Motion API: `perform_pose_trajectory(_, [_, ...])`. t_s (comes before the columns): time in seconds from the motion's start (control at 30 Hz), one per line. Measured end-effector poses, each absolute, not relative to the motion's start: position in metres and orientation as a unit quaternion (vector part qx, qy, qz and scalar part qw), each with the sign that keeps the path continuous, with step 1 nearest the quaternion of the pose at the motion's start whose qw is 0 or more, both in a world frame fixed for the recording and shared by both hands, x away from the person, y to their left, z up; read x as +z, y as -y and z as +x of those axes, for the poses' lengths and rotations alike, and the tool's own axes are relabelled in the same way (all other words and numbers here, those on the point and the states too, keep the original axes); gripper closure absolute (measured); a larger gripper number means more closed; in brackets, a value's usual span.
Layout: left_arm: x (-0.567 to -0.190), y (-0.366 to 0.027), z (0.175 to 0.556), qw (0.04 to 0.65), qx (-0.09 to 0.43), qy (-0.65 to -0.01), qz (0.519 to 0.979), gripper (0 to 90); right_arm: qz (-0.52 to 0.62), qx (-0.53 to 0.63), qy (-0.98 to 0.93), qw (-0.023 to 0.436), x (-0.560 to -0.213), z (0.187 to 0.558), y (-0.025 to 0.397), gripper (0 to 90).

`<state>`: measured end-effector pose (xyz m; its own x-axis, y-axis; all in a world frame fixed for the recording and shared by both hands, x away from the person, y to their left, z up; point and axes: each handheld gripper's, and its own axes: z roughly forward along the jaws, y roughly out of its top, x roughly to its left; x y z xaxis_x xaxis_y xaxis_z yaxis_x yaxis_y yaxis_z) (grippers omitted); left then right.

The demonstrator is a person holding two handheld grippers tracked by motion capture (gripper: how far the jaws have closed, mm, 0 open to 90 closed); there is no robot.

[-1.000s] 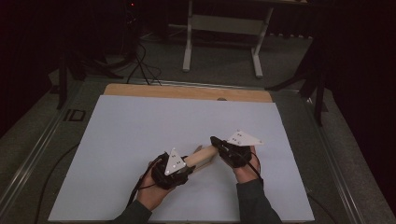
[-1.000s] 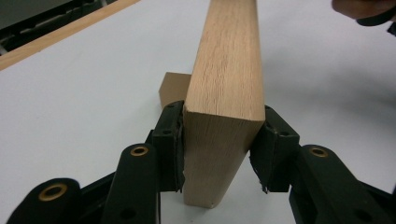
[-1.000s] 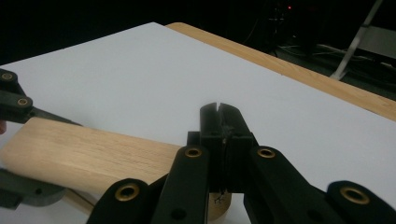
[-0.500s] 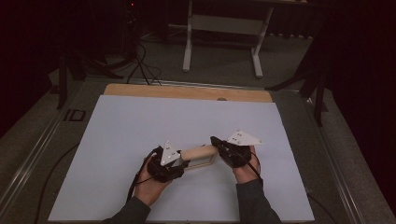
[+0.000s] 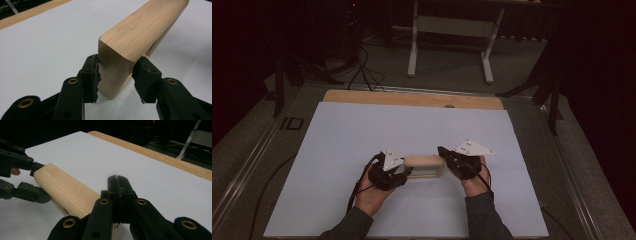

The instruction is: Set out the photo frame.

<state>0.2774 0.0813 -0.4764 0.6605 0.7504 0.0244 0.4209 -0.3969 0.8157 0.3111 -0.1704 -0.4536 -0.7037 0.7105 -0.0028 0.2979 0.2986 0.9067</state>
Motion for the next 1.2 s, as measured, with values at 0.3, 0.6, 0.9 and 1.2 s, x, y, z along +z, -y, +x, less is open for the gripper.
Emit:
perform_pose_trajectory(0.3, [-0.479, -0.080, 0.278, 0.411, 0.193, -0.363, 0.813, 55.7, 0.326, 0.498, -0.777, 0.204, -0.453, 0.312, 0.171, 87.5])
perform_pose_trajectory(0.6, [-0.480, -0.081, 0.279, 0.414, 0.195, -0.360, 0.813, 55.5, 0.314, 0.506, -0.779, 0.195, -0.451, 0.312, 0.177, 81.1])
perform_pose_trajectory(0.9, [-0.480, -0.082, 0.279, 0.416, 0.197, -0.364, 0.809, 56.0, 0.307, 0.510, -0.782, 0.184, -0.448, 0.313, 0.187, 63.2])
perform_pose_trajectory(1.2, [-0.481, -0.082, 0.278, 0.420, 0.197, -0.364, 0.808, 56.4, 0.297, 0.511, -0.790, 0.160, -0.448, 0.312, 0.190, 52.8])
